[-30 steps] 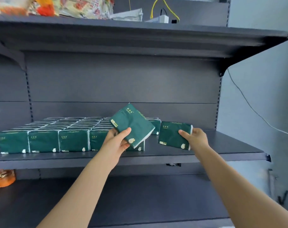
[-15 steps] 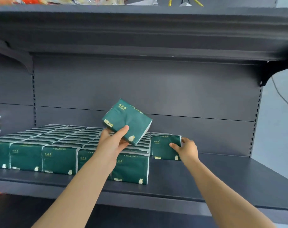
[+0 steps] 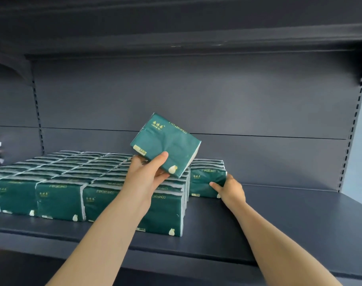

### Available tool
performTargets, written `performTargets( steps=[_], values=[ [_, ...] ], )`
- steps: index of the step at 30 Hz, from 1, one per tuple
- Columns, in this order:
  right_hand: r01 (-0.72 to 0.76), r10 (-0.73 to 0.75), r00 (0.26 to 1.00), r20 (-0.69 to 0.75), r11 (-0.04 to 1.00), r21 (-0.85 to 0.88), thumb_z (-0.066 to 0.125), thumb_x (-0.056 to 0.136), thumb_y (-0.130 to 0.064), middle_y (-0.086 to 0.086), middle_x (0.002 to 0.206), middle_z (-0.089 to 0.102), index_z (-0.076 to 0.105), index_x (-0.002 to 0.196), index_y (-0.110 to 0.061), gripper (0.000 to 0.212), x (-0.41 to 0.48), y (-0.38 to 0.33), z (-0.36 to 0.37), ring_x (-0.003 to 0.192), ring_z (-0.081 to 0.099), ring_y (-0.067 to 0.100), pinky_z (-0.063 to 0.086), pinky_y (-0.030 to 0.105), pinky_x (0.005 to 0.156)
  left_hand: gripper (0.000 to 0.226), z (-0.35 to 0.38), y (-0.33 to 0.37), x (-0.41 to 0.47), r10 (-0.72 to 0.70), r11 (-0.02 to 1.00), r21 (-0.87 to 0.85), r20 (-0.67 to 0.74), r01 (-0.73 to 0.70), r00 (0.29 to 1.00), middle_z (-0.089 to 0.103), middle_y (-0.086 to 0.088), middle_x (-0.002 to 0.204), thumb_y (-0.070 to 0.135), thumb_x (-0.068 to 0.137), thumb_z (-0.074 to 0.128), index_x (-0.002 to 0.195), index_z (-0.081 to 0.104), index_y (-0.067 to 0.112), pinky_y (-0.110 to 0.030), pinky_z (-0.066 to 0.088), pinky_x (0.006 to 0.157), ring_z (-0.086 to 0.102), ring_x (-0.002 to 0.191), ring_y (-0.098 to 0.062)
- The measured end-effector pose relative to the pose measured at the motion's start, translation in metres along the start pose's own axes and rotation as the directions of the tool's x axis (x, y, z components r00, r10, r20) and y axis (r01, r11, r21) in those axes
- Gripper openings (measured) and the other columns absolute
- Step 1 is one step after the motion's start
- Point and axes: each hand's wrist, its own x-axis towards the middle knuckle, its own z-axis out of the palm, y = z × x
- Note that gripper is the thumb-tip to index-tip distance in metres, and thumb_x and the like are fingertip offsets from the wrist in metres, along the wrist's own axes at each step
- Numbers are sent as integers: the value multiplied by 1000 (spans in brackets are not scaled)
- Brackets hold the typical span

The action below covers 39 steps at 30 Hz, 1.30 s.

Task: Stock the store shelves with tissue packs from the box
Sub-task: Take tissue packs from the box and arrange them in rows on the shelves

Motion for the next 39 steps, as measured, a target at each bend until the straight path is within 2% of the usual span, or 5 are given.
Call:
performTargets(
  steps=[7, 14, 28, 35, 39],
  values=[
    [-84, 80, 993, -85, 995, -45, 60, 89, -41, 12, 124, 51, 42, 121, -3, 53, -42, -18, -27, 120, 42, 32, 40, 38, 89, 23, -2, -2, -15, -62, 998, -14, 32, 62, 998, 68, -1, 109, 5, 88, 63, 106, 59, 18, -32, 54, 82, 67, 91, -18],
    [13, -31, 999, 9, 654, 757, 43, 97, -42, 2, 95, 69, 60, 103, -14, 33, -141, -65, -71, 82, 61, 13, 49, 28, 72, 33, 3, -15, -40, -68, 997, -16, 145, 71, 987, 68, -3, 115, -1, 87, 61, 116, 58, 15, -28, 54, 83, 64, 109, -20],
    [80, -92, 995, -23, 683, 726, 74, 80, -16, 13, 100, 70, 63, 103, -8, 26, -164, -66, -102, 82, 68, 20, 56, 35, 73, 33, -8, -34, -54, 14, 935, 351, 121, -56, 992, 68, -1, 103, 23, 82, 72, 109, 53, 18, -31, 51, 92, 67, 94, -9],
    [72, -28, 994, -106, 894, 442, 78, 76, -23, 5, 104, 66, 56, 106, -11, 39, -98, -33, -101, 96, 65, 22, 52, 39, 87, 61, -33, -15, -30, 119, -177, 822, 564, -541, 817, 34, 3, 144, 50, 94, 41, 143, 29, 16, -24, 24, 110, 30, 135, -11],
    [42, -25, 998, -64, 961, 274, 76, 78, -25, 4, 107, 61, 52, 113, -8, 46, -64, -23, -73, 100, 60, 23, 49, 32, 78, 62, -38, -17, -12, -29, -358, 733, 610, -578, 792, 31, 3, 146, 54, 95, 35, 144, 28, 17, -25, 21, 111, 26, 137, -14]
  ],
)
